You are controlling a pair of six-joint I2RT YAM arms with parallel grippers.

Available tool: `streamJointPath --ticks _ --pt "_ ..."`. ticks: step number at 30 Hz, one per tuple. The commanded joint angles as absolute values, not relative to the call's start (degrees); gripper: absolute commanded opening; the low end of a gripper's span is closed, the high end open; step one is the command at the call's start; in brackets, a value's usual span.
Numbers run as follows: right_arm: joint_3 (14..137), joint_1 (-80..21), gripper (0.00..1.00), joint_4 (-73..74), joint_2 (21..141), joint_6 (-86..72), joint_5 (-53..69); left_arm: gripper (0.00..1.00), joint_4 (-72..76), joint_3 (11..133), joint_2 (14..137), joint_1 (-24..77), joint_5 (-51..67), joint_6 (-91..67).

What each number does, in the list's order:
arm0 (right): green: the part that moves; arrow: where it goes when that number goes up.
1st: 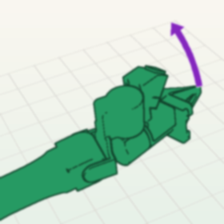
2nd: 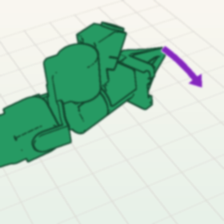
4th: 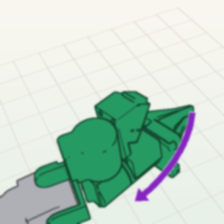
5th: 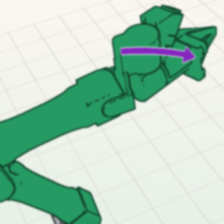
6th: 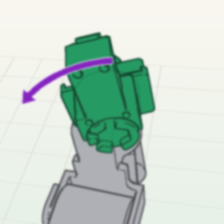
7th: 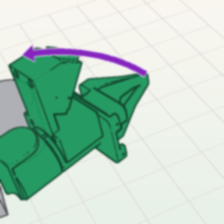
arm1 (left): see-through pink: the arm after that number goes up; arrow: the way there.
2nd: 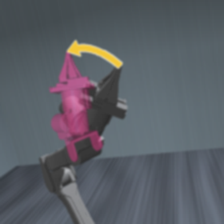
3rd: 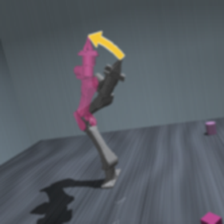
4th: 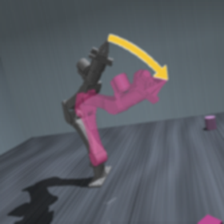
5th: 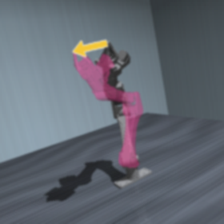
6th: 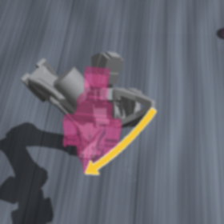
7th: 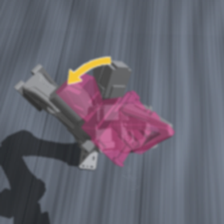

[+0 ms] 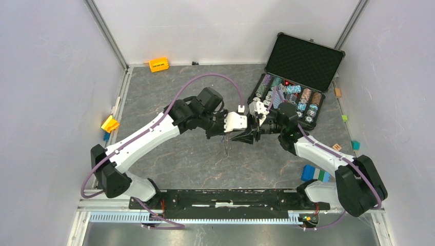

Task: Put the keys on the keyring

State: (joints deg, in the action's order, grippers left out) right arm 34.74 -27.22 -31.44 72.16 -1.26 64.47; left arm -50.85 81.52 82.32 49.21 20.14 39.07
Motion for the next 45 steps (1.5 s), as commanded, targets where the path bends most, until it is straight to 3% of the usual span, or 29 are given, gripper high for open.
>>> streamJointPath --ticks 1,8,17,33,45 --pt "35.7 -27.2 0.48 -39.1 71.4 -6.8 65.7 0.02 -54.6 85.9 83.8 51.7 13.3 38.4" --pt "33.7 -27.3 0.46 -51.0 73.5 -16.4 66.7 0.02 -55.0 87.3 85.2 53.9 11.3 35.5" --pt "33.3 -27.7 0.44 -52.9 76.2 -18.0 67.1 0.02 -55.0 88.3 85.8 54.6 11.8 34.0" --pt "34.0 -28.4 0.25 -49.8 77.6 -15.4 66.5 0.02 -54.9 88.2 86.4 54.8 13.2 33.4" --pt "35.5 -29.0 0.20 -42.3 77.6 -9.7 65.7 0.02 -54.9 87.9 86.5 54.8 14.0 33.2"
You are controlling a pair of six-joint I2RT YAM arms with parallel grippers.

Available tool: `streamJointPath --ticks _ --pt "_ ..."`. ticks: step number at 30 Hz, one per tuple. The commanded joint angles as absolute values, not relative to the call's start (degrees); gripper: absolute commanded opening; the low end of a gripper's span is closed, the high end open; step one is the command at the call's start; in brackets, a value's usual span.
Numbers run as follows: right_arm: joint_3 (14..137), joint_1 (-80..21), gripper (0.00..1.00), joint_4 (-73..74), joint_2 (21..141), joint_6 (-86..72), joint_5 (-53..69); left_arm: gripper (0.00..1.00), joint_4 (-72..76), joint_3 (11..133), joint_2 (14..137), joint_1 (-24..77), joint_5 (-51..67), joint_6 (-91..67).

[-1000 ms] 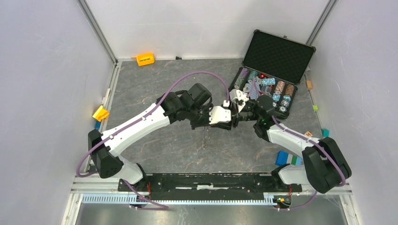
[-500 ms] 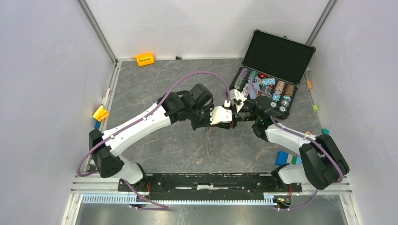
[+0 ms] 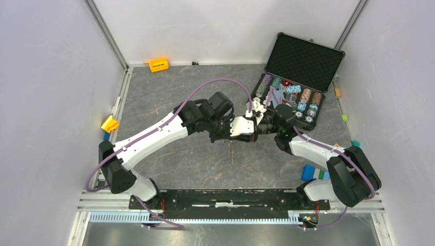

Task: Put the keys on the keyring

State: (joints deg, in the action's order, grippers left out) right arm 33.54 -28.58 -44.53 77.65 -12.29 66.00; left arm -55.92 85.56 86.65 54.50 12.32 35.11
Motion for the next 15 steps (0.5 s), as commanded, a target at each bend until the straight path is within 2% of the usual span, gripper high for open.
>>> streamJointPath --ticks 1,6,10,15 --pt "35.5 -29.0 0.20 -42.3 77.6 -9.7 65.7 0.02 -54.9 87.7 86.5 54.8 14.2 33.1" --pt "35.6 -29.1 0.16 -42.3 77.4 -9.8 65.7 0.02 -54.9 87.4 86.9 54.8 14.5 33.1" --pt "35.6 -29.2 0.00 -42.5 77.0 -9.9 65.8 0.02 -54.9 87.1 87.2 54.8 14.8 33.1" --pt "35.3 -29.1 0.00 -42.9 76.5 -9.9 65.8 0.02 -54.8 86.6 87.0 54.8 15.6 33.4"
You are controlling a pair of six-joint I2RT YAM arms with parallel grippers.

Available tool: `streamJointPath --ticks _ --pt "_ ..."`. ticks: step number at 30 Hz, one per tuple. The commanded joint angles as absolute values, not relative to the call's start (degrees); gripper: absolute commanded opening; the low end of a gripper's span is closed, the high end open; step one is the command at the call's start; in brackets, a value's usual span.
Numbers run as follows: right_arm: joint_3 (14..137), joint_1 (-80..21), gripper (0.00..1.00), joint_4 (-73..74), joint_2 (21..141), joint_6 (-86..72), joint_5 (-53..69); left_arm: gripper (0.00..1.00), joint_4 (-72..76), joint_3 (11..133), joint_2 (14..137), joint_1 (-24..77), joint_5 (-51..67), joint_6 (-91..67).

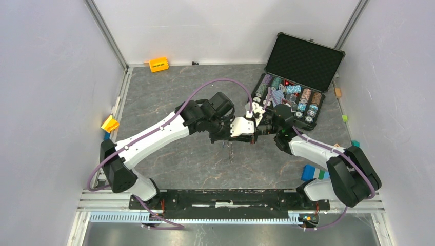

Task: Put the keys on the keyring

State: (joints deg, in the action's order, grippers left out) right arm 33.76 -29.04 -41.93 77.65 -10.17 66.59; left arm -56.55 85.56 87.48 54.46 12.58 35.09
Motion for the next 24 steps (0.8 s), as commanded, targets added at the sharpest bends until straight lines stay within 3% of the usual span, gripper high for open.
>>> streamJointPath --ticks 1,4,8,13,24 --pt "35.2 -29.0 0.00 -43.0 76.3 -9.9 65.8 0.02 -54.8 86.4 86.7 54.7 15.7 33.6" --pt "35.0 -28.6 0.00 -43.2 75.6 -9.9 66.0 0.10 -53.8 85.2 85.2 54.3 16.3 34.3" --pt "34.9 -27.9 0.00 -43.4 74.2 -9.9 66.3 0.32 -52.8 83.3 82.5 52.6 18.7 35.4" --pt "34.8 -27.6 0.00 -43.4 72.8 -10.0 67.0 0.52 -51.1 80.9 79.1 49.4 21.1 36.8" --pt "35.2 -27.3 0.00 -47.8 72.5 -13.4 70.6 0.54 -41.6 72.1 74.2 43.6 36.4 44.4"
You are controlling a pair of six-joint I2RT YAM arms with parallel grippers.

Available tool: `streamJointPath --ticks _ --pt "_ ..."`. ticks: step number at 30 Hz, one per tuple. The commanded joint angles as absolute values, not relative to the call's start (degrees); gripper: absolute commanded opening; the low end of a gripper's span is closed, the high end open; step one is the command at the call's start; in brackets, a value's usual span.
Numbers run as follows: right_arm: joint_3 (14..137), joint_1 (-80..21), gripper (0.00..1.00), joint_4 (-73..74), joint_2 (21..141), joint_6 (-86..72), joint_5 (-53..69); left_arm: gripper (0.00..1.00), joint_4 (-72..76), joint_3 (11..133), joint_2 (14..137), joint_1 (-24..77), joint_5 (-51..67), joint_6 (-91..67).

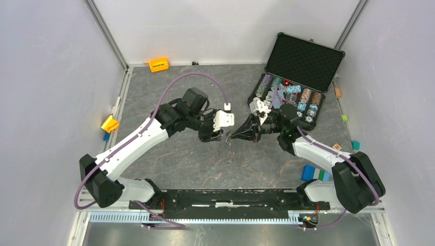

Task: Put the keys on the keyring

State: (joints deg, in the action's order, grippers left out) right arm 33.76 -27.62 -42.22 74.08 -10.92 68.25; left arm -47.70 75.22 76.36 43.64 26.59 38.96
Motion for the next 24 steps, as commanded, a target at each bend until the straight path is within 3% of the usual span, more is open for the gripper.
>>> streamJointPath --ticks 1,9,24 --pt "35.1 -27.3 0.00 -48.2 72.5 -13.8 71.0 0.53 -40.9 71.5 74.1 43.6 38.0 45.2" --pt "35.0 -27.4 0.00 -49.3 72.9 -14.6 73.1 0.45 -40.3 72.1 77.6 43.6 42.5 47.1" --pt "34.3 -27.3 0.00 -50.0 73.0 -14.1 74.3 0.05 -41.3 71.5 79.4 43.6 42.8 49.4"
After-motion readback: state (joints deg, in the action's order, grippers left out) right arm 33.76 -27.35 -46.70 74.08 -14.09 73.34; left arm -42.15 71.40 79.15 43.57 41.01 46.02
